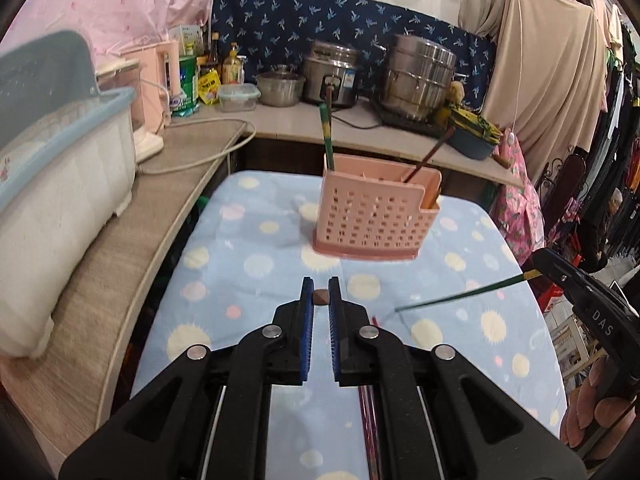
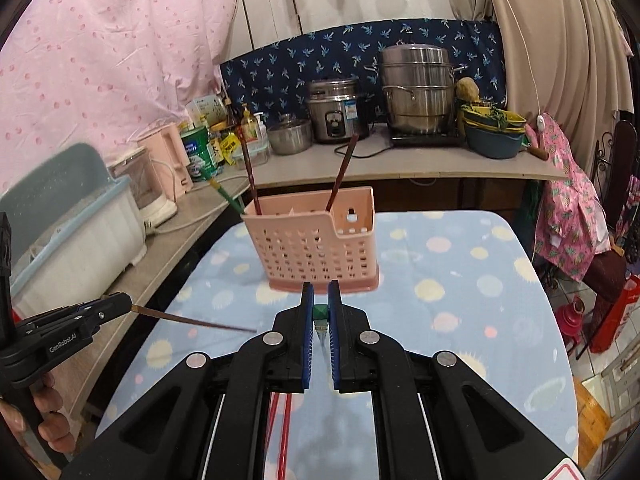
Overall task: Organize utensils
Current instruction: 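Lift both chopsticks and carry them over the pink basket, then open both tools to drop the chopsticks into the basket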
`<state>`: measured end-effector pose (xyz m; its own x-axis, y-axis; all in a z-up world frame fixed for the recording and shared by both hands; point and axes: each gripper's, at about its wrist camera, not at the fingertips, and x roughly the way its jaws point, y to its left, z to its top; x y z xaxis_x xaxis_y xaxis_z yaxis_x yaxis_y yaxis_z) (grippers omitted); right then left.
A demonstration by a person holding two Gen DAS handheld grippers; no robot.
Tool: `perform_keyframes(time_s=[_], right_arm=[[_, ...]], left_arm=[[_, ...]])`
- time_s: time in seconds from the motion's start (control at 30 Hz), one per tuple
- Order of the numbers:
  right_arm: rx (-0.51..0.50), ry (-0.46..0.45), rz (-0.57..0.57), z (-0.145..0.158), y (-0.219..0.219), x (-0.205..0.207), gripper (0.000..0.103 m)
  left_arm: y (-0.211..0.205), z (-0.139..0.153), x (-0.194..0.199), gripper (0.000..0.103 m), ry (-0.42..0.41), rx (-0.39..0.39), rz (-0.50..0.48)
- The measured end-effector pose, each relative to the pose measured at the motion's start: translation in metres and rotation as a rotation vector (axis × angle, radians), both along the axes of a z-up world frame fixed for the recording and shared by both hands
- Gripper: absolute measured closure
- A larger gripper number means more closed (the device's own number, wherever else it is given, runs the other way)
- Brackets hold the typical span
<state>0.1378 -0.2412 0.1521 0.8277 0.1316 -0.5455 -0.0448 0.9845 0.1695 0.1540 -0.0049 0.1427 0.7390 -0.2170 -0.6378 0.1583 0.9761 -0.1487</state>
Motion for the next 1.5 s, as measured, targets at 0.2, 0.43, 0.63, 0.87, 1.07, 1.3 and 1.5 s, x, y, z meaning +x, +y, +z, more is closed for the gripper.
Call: perform_keyframes(time_s=[0.2,0.43,0.63,0.87,1.07,1.3,1.5], right_arm=[[0.031,-0.007,-0.014,0.01,-0.007,0.025,0.096],[0.061,-0.045,-0.011,0.036,-0.012,0.045,0.096],[0.099,-0.114,0.0,0.074,-0.018,0.065,0.096],[0.119,-0.213,-0.013,0.126,-0.023,0.098,0.096],[0.126,-0.236,-0.032,0.139,-0.026,0.126,0.096],[0.112,-0.19,-0.048,0.121,-0.029,0.16,0.096],[0.11,-0.117,-0.045,0.09,-0.028,0.179,0.096]], left_arm=[[-0.007,0.017,0.025,0.096,-0.028,-0.004,-0.002],[-0.011,0.047,0.051,0.096,-0.073,-0.04,-0.008],[-0.015,0.088,0.071,0.096,-0.143,-0.094,-0.012],[-0.018,0.137,0.093,0.096,-0.252,-0.131,0.005],[-0.019,0.158,0.119,0.096,-0.314,-0.139,0.036],[-0.024,0.139,0.145,0.096,-0.288,-0.114,0.048],[-0.026,0.113,0.159,0.096,-0.241,-0.107,0.045]])
